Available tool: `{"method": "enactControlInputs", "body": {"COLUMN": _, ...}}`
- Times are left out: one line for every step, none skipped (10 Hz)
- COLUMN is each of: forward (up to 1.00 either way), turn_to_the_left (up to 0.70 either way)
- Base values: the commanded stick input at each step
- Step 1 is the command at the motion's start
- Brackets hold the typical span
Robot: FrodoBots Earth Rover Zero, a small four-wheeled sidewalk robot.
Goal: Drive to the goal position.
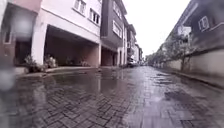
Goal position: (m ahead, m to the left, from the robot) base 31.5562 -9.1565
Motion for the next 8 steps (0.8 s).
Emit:
{"method": "enactControlInputs", "body": {"forward": 0.70, "turn_to_the_left": 0.00}}
{"method": "enactControlInputs", "body": {"forward": 0.70, "turn_to_the_left": 0.00}}
{"method": "enactControlInputs", "body": {"forward": 0.70, "turn_to_the_left": 0.00}}
{"method": "enactControlInputs", "body": {"forward": 0.70, "turn_to_the_left": 0.00}}
{"method": "enactControlInputs", "body": {"forward": 0.70, "turn_to_the_left": 0.00}}
{"method": "enactControlInputs", "body": {"forward": 0.70, "turn_to_the_left": 0.00}}
{"method": "enactControlInputs", "body": {"forward": 0.70, "turn_to_the_left": 0.00}}
{"method": "enactControlInputs", "body": {"forward": 0.70, "turn_to_the_left": 0.00}}
